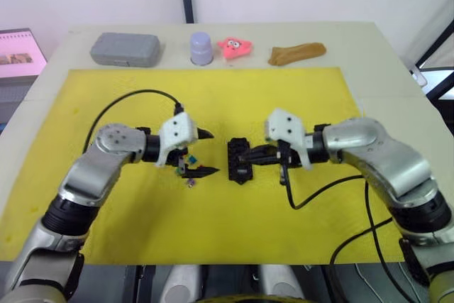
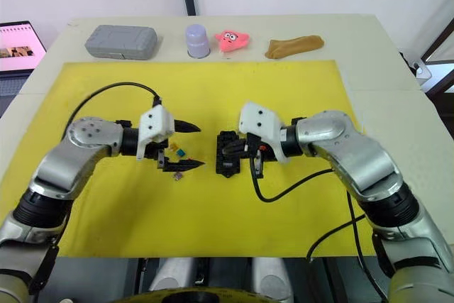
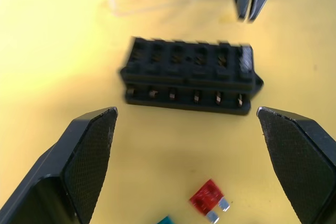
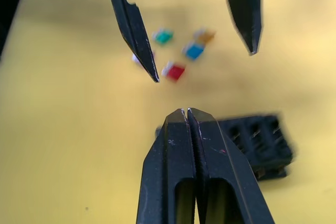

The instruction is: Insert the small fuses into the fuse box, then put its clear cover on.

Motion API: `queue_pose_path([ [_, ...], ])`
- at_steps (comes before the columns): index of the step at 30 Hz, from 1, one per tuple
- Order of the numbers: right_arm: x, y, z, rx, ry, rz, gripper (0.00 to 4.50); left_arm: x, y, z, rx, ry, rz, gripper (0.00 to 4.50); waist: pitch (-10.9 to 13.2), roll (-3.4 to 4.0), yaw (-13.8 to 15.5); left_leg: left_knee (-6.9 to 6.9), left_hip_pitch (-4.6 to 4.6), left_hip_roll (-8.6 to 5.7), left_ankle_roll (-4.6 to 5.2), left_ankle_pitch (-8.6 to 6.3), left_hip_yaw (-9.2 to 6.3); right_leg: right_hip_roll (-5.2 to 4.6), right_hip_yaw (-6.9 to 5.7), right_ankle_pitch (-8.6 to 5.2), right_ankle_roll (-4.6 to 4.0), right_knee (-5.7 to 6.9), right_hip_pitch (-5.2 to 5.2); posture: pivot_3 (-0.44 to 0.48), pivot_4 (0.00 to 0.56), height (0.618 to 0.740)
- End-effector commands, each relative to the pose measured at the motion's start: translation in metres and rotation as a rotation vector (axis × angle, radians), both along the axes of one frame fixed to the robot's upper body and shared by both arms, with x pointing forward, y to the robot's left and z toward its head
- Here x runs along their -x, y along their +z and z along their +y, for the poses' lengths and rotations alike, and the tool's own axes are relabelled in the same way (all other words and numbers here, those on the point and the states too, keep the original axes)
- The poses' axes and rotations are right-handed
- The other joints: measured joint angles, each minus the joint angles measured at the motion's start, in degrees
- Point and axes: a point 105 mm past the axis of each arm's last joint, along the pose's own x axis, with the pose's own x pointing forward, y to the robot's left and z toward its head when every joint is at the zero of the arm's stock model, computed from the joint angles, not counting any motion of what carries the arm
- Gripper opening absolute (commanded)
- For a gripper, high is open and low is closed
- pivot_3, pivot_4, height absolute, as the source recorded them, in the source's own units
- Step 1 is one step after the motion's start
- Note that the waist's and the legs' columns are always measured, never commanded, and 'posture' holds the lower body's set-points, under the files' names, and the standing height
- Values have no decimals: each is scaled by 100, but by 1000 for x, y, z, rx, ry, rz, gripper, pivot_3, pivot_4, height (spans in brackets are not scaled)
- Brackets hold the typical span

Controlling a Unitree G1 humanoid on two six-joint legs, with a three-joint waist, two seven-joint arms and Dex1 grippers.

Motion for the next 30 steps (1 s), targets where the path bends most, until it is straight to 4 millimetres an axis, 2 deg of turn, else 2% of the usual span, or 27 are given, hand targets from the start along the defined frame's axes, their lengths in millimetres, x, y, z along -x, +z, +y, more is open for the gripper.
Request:
queue_pose_path([
  [1, 5, 22, -16, 19, 12, -72, 74, 9, 30, 23, 55, 24, 7, 4500, 0, 0, 3, 0, -1, 0, 2, -1, 0, 0, -1, 0, 0, 0, -1, 0, 150, 740],
  [6, 11, 22, -73, 181, -35, -72, 74, 26, 28, 85, -61, 135, 141, 4500, 1, 1, 8, -4, -1, -1, 25, -14, 2, -3, -3, 0, 0, -6, 0, 0, 150, 740],
  [8, 14, 21, -89, 220, -42, -62, 74, 28, 26, 98, -93, 169, 160, 4500, 2, 3, 17, -3, 0, -1, 46, -25, 5, -4, -3, 0, 0, -8, 3, 0, 150, 740],
  [10, 12, 21, -109, 266, -82, -67, 604, 28, 24, 120, -127, 234, 176, 4500, 2, 3, 12, -1, 9, -1, 48, -27, 7, -4, -3, 0, 0, -7, 13, 0, 150, 740],
  [11, 9, 22, -126, 297, -137, -65, 952, 26, 23, 141, -156, 298, 180, 4500, 3, 4, 8, -1, 10, 0, 48, -27, 7, -3, -3, 0, 0, -7, 14, 0, 150, 740],
  [13, 7, 23, -154, 341, -218, -55, 1838, 26, 24, 169, -198, 382, 179, 4500, 3, 4, 0, -2, 12, 2, 49, -27, 10, 0, -2, 0, 0, -5, 12, 0, 150, 740],
  [17, 7, 21, -182, 375, -290, -39, 3788, 23, 27, 194, -229, 443, 171, 4500, 5, 9, -6, -4, 11, 5, 52, -29, 25, 1, 0, -1, -1, -6, 7, 0, 150, 740],
  [18, 7, 21, -185, 376, -298, -38, 4308, 21, 28, 200, -239, 453, 169, 4500, 5, 9, -7, -4, 11, 5, 52, -29, 26, 1, 1, -1, -1, -5, 8, 0, 150, 740],
  [19, 7, 21, -185, 372, -302, -39, 4466, 20, 28, 203, -243, 457, 168, 4500, 5, 9, -7, -3, 11, 6, 52, -29, 26, 2, 0, -1, -1, -4, 8, 0, 150, 740],
  [22, 3, 20, -178, 344, -300, -54, 4466, 15, 24, 203, -238, 445, 180, 4500, 7, 12, -11, -3, 11, 5, 52, -29, 29, 2, 1, -1, -1, -3, 6, 0, 150, 740],
  [27, -4, 26, -139, 263, -233, -113, 4466, 5, 16, 183, -157, 385, 214, 4500, 8, 14, -27, -2, 10, 7, 52, -29, 29, 2, 3, 0, 0, 0, 3, 0, 150, 740],
  [30, -6, 29, -103, 198, -137, -133, 4466, -1, 14, 155, -65, 289, 272, 4500, 8, 13, -19, 0, 5, 8, 51, -28, 28, 2, 2, 0, 0, 4, -5, 0, 150, 740],
])
